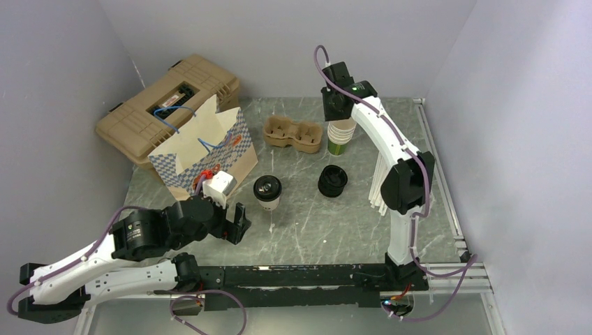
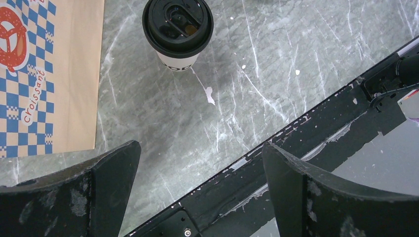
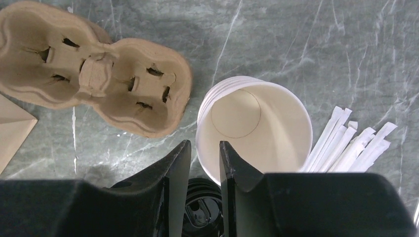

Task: Pack the takeout coffee

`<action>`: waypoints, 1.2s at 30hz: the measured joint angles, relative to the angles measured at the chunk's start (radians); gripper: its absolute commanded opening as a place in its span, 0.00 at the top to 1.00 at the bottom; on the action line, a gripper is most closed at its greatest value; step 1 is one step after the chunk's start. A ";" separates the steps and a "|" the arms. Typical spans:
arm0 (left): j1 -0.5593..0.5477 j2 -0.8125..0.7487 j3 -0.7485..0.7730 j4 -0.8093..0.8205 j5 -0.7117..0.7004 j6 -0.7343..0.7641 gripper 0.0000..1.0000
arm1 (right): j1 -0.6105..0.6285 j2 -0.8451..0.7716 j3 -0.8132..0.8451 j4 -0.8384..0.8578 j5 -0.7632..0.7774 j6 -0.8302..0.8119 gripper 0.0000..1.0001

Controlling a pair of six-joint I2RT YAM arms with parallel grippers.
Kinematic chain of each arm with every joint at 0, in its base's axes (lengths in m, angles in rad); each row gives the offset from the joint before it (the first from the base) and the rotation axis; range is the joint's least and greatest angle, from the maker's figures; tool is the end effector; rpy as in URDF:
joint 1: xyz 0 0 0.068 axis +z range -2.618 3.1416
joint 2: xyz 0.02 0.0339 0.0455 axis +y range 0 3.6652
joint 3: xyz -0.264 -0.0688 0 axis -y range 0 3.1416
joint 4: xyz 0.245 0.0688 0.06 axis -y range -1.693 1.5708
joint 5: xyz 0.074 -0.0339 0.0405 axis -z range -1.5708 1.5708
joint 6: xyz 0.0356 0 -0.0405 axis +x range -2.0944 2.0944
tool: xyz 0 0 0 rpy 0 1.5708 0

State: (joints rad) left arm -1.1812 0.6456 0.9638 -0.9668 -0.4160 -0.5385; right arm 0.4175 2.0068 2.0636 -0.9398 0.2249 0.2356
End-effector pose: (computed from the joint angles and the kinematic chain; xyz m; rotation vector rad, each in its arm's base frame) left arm 0.0543 -0.0944 0.3416 0.4743 2.1525 -0.5233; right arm 0.4070 0.1718 0.3426 -0.1224 2.4207 0.0192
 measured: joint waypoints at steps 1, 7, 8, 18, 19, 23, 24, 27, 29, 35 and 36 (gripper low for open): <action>0.000 0.000 0.000 0.000 0.000 0.000 0.01 | 0.000 0.004 0.000 0.000 0.000 0.000 0.69; 0.000 0.001 0.000 0.000 0.000 0.000 0.00 | 0.000 0.017 0.000 -0.002 -0.018 0.000 0.72; 0.000 0.002 0.000 0.000 0.000 0.000 0.01 | 0.000 0.017 0.000 -0.002 -0.019 0.000 0.72; 0.000 0.020 0.000 0.000 0.000 0.000 0.01 | 0.000 0.017 0.000 -0.002 -0.022 0.000 0.75; 0.000 0.020 0.000 0.000 0.000 0.000 0.01 | 0.000 0.018 0.000 -0.002 -0.022 0.000 0.75; 0.000 0.020 0.000 0.000 0.000 0.000 0.01 | 0.000 0.021 0.000 -0.002 -0.022 0.000 0.76; 0.000 0.020 0.000 0.000 0.000 0.000 0.01 | 0.000 0.023 0.000 -0.002 -0.022 0.000 0.76; 0.000 0.020 0.000 0.000 0.000 0.000 0.00 | 0.000 0.027 0.000 -0.002 -0.022 0.000 0.76; 0.000 0.020 0.000 0.000 0.000 0.000 0.01 | 0.000 0.029 0.000 -0.002 -0.022 0.000 0.78; 0.000 0.020 0.000 0.000 0.000 0.000 0.00 | 0.000 0.030 0.000 -0.002 -0.021 0.000 0.80; 0.000 0.020 0.000 0.000 0.000 0.000 0.01 | 0.000 0.031 0.000 -0.002 -0.022 0.000 0.81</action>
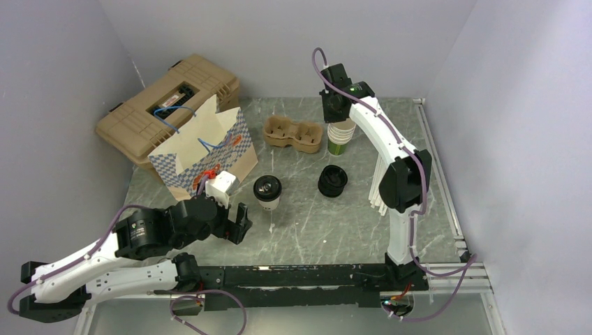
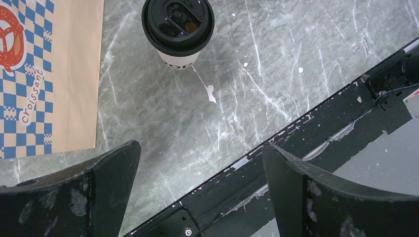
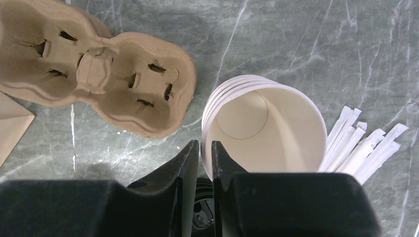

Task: Pack the takeout coffee

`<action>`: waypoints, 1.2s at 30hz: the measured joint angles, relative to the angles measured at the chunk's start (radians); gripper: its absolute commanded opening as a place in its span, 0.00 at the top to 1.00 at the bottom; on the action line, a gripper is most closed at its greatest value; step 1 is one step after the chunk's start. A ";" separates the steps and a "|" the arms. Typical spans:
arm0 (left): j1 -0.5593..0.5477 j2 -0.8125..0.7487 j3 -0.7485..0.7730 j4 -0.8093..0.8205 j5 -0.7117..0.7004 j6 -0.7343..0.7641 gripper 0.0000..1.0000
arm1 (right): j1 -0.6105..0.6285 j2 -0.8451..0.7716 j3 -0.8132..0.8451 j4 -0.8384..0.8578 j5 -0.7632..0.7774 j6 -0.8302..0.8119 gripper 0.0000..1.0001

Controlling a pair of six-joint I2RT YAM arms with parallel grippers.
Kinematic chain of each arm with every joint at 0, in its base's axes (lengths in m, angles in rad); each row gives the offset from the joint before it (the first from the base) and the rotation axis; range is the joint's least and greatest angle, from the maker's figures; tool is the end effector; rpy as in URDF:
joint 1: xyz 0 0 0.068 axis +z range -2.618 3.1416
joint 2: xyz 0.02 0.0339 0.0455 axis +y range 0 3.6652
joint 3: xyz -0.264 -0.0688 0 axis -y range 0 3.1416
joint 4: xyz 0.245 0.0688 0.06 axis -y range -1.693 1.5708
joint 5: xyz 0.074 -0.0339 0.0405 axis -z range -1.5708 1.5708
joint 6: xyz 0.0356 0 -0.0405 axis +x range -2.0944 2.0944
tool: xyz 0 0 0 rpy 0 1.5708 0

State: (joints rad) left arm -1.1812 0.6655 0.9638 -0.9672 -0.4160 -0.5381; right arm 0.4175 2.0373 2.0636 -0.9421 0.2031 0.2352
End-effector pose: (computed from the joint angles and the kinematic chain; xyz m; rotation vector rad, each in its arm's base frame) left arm 0.0560 -0.0986 0.3398 0.4838 2.1663 -0.5059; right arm 0.4128 0.1752 0.3294 -0.1391 2.4566 0.0305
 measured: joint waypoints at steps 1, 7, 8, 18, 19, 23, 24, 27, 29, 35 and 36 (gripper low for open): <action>0.000 0.000 0.000 0.000 0.000 0.000 0.01 | 0.000 0.000 0.000 0.000 0.000 0.000 0.82; 0.000 0.000 0.000 0.000 0.000 0.000 0.01 | 0.000 0.006 0.000 0.000 0.000 0.000 0.85; 0.000 0.000 0.000 0.000 0.000 0.000 0.01 | 0.000 0.008 0.000 0.000 0.000 0.000 0.87; 0.000 0.000 0.000 0.000 0.000 0.000 0.01 | 0.000 0.010 0.000 0.000 0.008 -0.007 1.00; 0.000 0.000 0.000 0.000 0.000 0.000 0.01 | 0.000 0.010 0.000 0.000 0.010 -0.007 1.00; 0.000 0.000 0.000 0.000 0.000 0.001 0.01 | 0.000 0.010 0.002 -0.001 0.028 -0.007 1.00; 0.000 0.000 0.000 0.000 0.000 0.001 0.01 | 0.000 0.010 0.003 -0.002 0.034 -0.007 1.00; 0.000 0.000 0.000 0.000 0.000 0.002 0.00 | 0.000 0.010 0.005 -0.005 0.054 -0.007 1.00; 0.000 0.001 0.000 0.000 0.000 0.003 0.01 | 0.000 0.010 0.006 -0.005 0.069 -0.007 1.00; 0.000 0.013 0.000 0.000 0.000 0.003 0.01 | 0.003 0.004 0.006 -0.010 0.111 -0.007 1.00; 0.000 0.014 0.000 0.000 0.000 0.003 0.01 | 0.006 0.002 0.006 -0.011 0.118 -0.007 1.00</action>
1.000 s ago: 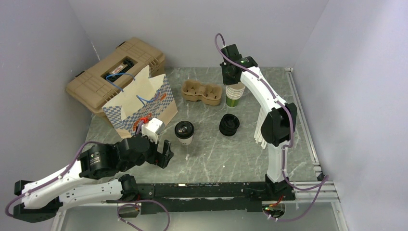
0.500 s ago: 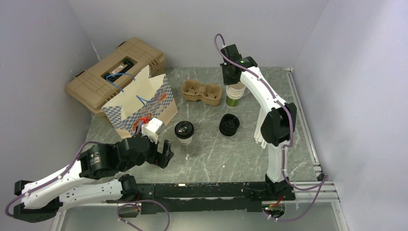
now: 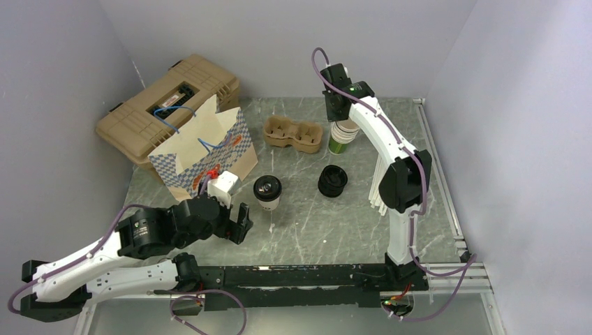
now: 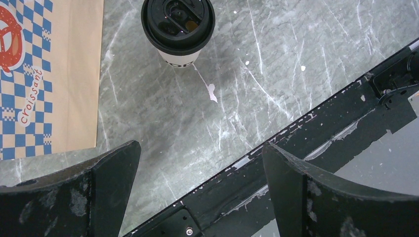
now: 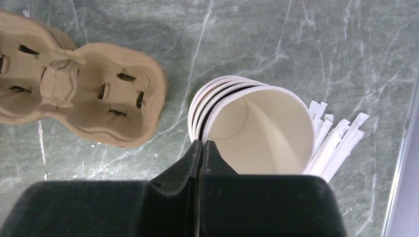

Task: Pack the takeout coffee

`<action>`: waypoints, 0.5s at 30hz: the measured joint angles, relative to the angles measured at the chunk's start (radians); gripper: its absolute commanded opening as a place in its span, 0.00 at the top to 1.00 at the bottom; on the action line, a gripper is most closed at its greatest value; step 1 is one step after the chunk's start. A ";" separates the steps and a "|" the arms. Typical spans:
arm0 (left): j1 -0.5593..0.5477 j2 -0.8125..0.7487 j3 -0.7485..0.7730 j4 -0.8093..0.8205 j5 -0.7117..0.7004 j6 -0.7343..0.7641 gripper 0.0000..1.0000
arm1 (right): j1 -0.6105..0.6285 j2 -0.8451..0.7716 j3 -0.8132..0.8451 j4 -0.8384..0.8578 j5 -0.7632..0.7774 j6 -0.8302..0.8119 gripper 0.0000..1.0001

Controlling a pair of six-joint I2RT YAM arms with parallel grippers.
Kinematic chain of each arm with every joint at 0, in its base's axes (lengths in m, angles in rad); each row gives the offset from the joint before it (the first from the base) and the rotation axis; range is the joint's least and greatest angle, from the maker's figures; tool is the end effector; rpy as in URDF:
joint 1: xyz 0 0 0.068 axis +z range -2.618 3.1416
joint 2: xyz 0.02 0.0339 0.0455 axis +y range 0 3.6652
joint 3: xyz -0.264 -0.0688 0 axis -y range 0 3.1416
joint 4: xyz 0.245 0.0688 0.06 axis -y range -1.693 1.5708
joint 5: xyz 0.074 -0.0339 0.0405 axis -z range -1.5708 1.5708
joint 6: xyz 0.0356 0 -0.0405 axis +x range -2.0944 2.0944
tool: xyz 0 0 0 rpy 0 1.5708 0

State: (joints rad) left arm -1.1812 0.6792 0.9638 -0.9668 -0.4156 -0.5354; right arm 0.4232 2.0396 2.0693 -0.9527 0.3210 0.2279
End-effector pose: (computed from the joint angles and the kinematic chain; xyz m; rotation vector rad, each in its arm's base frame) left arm 0.0572 -0.1015 0.3385 0.4928 2.1746 -0.4934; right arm 0.4126 0.1735 0.3303 -0.1054 2.4299 -0.1118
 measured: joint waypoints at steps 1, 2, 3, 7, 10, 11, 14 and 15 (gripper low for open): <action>0.000 0.001 0.000 0.000 0.000 0.000 0.01 | 0.002 -0.003 0.001 -0.001 0.007 0.000 1.00; 0.000 0.002 0.000 0.000 0.000 0.000 0.01 | 0.005 -0.006 0.004 -0.005 0.014 0.000 1.00; 0.000 0.002 0.000 0.000 0.000 0.000 0.01 | 0.007 -0.008 0.010 -0.008 0.021 0.000 1.00; 0.000 0.006 0.000 0.000 0.000 0.000 0.01 | 0.015 -0.018 0.039 -0.013 0.048 -0.001 1.00; 0.000 0.006 0.000 0.000 0.000 0.000 0.01 | 0.021 -0.031 0.049 -0.016 0.068 -0.001 1.00; 0.000 0.006 0.000 0.000 0.000 0.000 0.01 | 0.024 -0.035 0.054 -0.018 0.073 -0.001 1.00; 0.000 0.006 0.000 0.000 0.000 0.000 0.01 | 0.031 -0.045 0.068 -0.023 0.086 -0.001 1.00; 0.000 0.006 0.000 0.000 0.000 0.000 0.01 | 0.033 -0.047 0.078 -0.027 0.090 -0.002 1.00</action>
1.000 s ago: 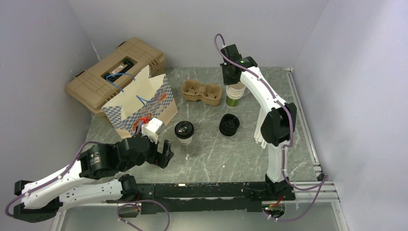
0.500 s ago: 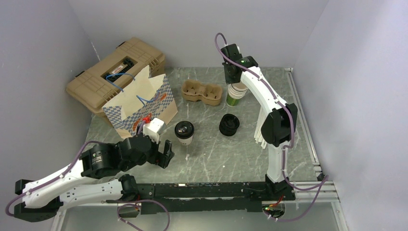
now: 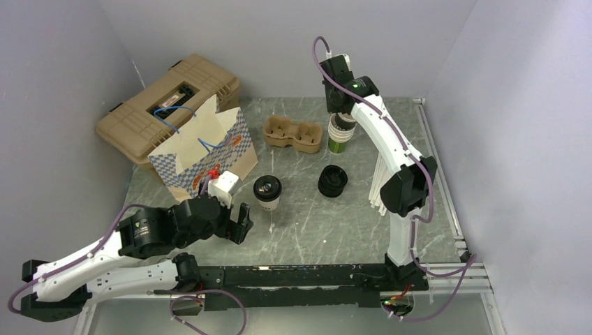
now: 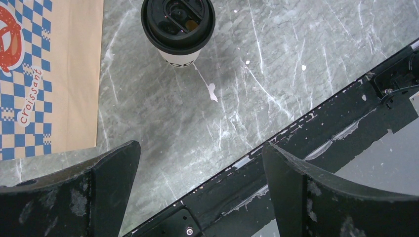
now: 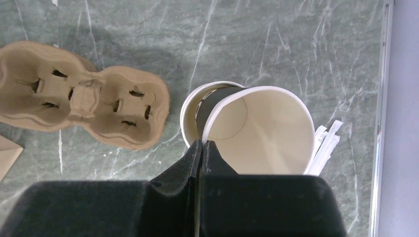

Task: Pack the takeout coffee

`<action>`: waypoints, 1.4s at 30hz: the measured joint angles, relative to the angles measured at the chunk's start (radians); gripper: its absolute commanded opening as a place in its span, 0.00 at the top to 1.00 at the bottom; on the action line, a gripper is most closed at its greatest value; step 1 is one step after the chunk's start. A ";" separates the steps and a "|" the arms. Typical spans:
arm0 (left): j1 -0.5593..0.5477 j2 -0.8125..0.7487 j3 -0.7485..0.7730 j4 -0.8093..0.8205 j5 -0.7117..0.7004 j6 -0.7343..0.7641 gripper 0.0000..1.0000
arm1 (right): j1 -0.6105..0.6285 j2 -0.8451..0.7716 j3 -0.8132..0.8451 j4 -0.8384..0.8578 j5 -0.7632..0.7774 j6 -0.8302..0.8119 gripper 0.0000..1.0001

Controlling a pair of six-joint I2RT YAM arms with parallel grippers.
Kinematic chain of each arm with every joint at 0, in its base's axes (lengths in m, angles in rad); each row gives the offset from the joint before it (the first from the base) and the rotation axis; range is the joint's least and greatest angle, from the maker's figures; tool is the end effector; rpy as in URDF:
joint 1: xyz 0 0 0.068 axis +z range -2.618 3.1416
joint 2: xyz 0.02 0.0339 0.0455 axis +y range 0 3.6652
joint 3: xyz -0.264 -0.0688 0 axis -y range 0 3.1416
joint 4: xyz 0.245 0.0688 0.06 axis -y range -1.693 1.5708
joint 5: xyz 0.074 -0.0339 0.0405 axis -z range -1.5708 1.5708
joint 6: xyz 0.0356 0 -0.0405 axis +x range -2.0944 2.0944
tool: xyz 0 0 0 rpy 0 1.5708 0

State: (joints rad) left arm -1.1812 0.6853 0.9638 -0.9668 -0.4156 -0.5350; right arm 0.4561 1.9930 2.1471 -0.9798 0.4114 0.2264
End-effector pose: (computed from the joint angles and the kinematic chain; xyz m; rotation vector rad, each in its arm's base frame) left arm 0.0577 -0.1028 0.3379 0.4960 2.1786 -0.4880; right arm 0.3953 0.1781 0.3728 -0.0775 2.3135 -0.1519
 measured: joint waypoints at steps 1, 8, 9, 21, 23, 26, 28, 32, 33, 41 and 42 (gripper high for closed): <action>0.000 0.000 0.000 0.000 0.000 0.000 0.01 | 0.002 -0.001 0.011 -0.003 0.004 0.000 1.00; 0.000 0.005 0.000 0.000 0.000 0.000 0.00 | 0.027 -0.023 0.077 -0.026 0.049 -0.013 1.00; 0.000 0.007 0.000 0.000 0.000 0.000 0.01 | 0.033 -0.035 0.080 -0.026 0.057 -0.016 1.00; 0.000 0.019 0.000 0.000 0.000 0.000 0.01 | 0.171 -0.343 -0.006 -0.034 0.084 -0.025 1.00; 0.000 0.019 0.000 0.000 0.000 0.000 0.01 | 0.196 -0.421 -0.078 -0.027 0.073 -0.024 1.00; 0.000 0.019 0.000 0.000 0.000 0.000 0.00 | 0.238 -0.548 -0.228 -0.010 0.042 -0.021 1.00; 0.000 0.019 0.000 0.000 0.000 0.000 0.01 | 0.269 -0.631 -0.341 -0.008 0.021 -0.019 1.00; 0.000 0.029 0.000 0.000 0.000 0.000 0.01 | 0.321 -0.743 -0.506 -0.006 -0.032 -0.006 1.00; 0.000 0.035 0.000 0.000 0.000 0.000 0.01 | 0.331 -0.767 -0.543 -0.006 -0.048 -0.005 1.00; 0.000 0.062 0.000 0.000 0.000 0.000 0.01 | 0.460 -0.891 -0.750 -0.015 -0.108 0.038 1.00; 0.000 0.062 0.000 0.000 0.000 0.000 0.00 | 0.478 -0.899 -0.771 -0.015 -0.108 0.047 1.00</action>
State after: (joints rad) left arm -1.1812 0.7475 0.9638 -0.9665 -0.4156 -0.5350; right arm 0.9340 1.0943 1.3766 -0.9951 0.3035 0.2733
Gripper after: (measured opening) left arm 0.994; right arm 0.020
